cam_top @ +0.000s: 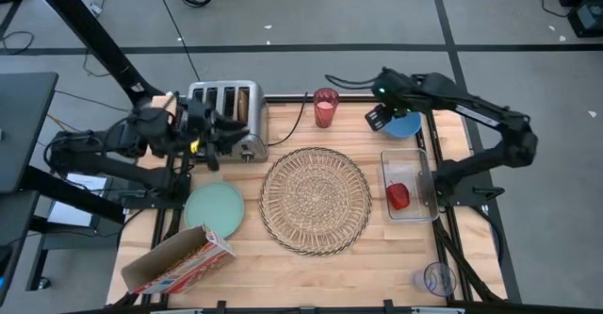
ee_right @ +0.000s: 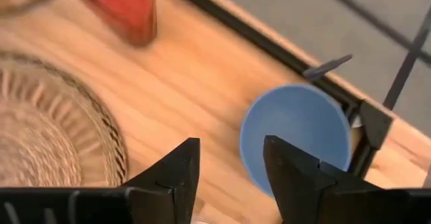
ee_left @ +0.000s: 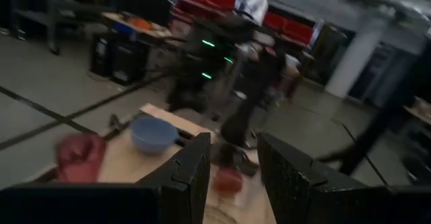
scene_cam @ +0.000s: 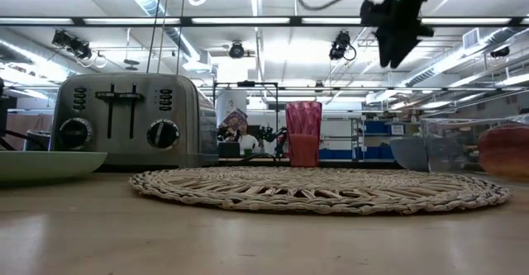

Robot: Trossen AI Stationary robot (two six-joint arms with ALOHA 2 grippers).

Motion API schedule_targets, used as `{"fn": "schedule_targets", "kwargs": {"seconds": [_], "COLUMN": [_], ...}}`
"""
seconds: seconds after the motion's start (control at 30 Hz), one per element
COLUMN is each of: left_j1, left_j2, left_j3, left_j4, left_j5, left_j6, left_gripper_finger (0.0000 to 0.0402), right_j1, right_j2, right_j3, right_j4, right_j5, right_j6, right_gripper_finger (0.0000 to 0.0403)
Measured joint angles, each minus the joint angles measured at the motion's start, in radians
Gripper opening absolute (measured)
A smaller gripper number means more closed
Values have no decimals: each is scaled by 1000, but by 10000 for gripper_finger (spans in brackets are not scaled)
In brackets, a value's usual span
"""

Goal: Arrange a breakfast setting
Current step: Put the blue bowl on the brown mat

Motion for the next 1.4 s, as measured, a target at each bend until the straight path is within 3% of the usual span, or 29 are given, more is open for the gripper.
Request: {"fn": "schedule_targets", "kwargs": {"seconds": [0.27, 0.47, 0.7, 1.03, 1.4], "left_j1": [-111, -152, -155, -149, -148], "left_j2": [56, 69, 69, 69, 68], "left_j3": [-1, -1, -1, -1, -1], "left_j4": [0, 1, 2, 15, 25], "left_j5": [0, 0, -1, -2, -2], "left_j6": [-40, -46, -67, -72, -71], "left_gripper_finger": [130, 130, 130, 130, 130], "right_j1": [-122, -151, -171, -221, -238], "right_j2": [122, 125, 123, 127, 127], "right_j3": [-56, -231, -391, -493, -539], "right_j4": [16, 143, 286, 420, 486], "right_j5": [-90, -107, -108, -100, -98], "right_j6": [-125, -122, -124, -176, -244], "right_gripper_finger": [263, 279, 267, 258, 178]}}
